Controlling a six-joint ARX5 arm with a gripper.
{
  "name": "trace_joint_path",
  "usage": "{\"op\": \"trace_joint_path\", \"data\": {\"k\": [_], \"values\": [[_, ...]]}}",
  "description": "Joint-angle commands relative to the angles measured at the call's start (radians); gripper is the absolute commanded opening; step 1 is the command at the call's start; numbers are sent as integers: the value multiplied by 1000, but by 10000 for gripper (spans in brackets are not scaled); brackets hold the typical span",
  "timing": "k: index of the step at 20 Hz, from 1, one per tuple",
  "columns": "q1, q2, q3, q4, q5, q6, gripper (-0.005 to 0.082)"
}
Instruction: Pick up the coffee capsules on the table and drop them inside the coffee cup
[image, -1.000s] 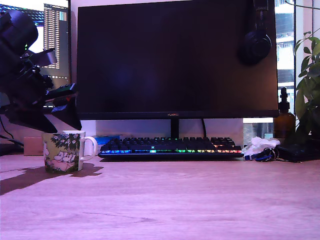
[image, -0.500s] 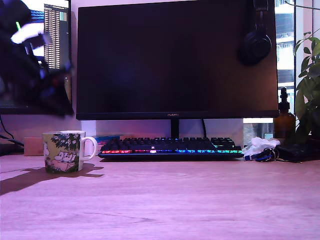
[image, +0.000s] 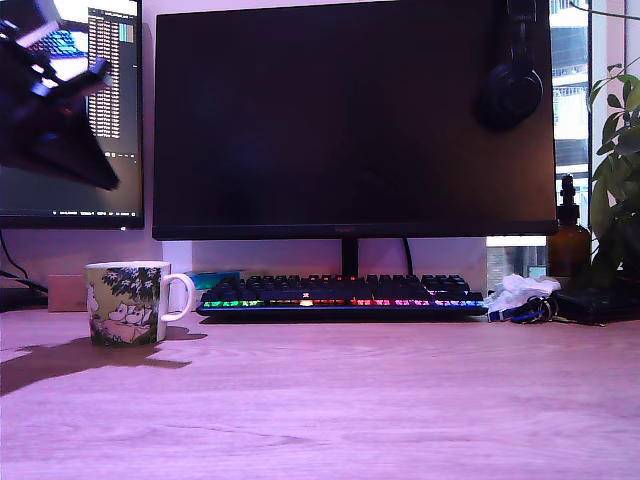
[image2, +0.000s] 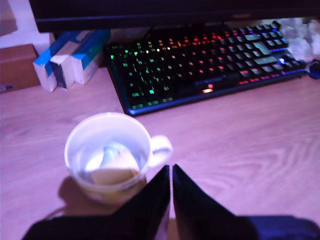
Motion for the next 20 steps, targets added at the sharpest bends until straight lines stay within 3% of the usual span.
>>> {"op": "trace_joint_path", "data": {"k": [1,8,15,20], "values": [[3,-45,-30,-18,1,-5,-19],[3,-175,-40,-150,1,-3,-19],[3,-399,-225,-118,2,-4,-20],[3,-586,-294,-117,2,-54,-20]]}}
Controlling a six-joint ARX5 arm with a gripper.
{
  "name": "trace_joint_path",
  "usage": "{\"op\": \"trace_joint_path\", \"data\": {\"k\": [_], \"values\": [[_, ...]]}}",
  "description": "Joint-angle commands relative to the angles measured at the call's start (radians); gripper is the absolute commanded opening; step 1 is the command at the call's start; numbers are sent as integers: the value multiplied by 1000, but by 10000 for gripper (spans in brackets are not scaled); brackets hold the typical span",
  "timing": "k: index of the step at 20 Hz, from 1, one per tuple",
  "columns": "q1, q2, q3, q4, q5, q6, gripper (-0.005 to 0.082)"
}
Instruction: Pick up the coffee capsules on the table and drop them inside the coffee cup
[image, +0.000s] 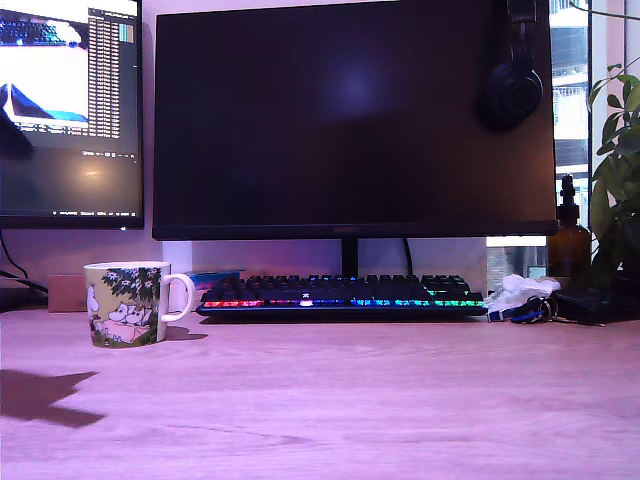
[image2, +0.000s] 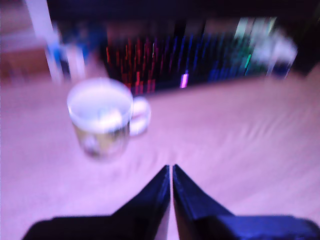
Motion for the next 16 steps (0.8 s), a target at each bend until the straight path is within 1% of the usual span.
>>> {"op": "trace_joint_path", "data": {"k": [1,3,5,6,8,9,12,13,16], "values": [[3,-56,-25,9,1,-13,-20],[3,-114,-26,2,-3,-13,-20],[3,-175,-26,-18,-34,-16,-20],[3,-204,-26,-32,-39,-17,-20],[3,-254,-26,-56,-79,-28,-20],[3,-278,-26,-64,-87,-28,-20],[3,-346,-26,-90,-93,-32,-20],[3,-367,-26,-100,-106,-32,-20],[3,-420,-26,-104,-109,-33,-20]]}}
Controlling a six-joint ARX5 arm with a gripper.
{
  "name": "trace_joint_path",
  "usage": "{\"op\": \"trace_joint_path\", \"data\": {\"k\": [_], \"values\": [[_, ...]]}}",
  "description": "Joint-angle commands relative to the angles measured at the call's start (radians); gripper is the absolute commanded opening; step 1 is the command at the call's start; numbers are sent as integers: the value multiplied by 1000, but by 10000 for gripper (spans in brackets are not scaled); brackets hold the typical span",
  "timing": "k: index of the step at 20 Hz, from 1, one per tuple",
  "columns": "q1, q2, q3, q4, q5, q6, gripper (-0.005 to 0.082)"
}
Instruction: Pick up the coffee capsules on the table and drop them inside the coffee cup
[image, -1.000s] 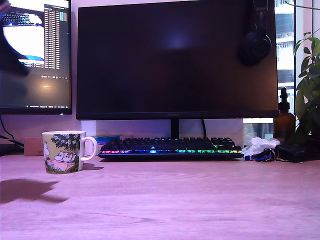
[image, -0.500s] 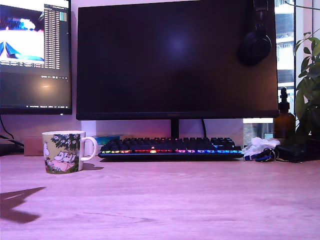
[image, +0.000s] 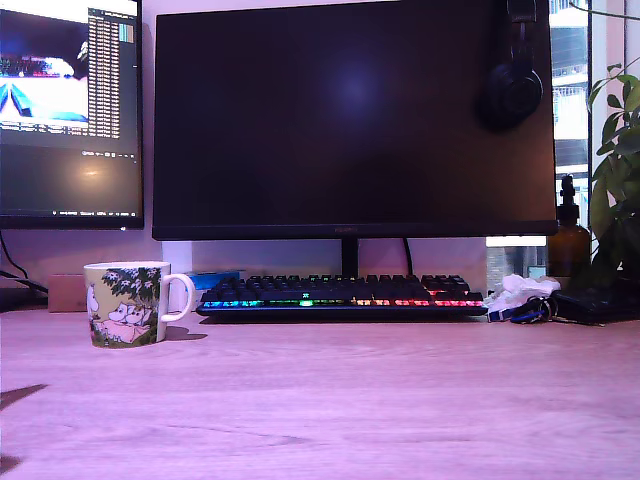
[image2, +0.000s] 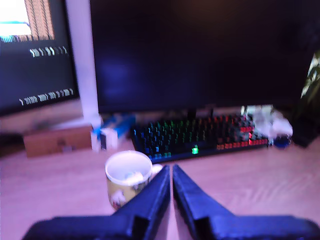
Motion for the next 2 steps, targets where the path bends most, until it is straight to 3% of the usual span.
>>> {"op": "trace_joint_path", "data": {"k": [1,2], "values": [[3,-28,-25,4,-3,-3,-20],[3,-41,-25,5,-6,-3,-19]]}}
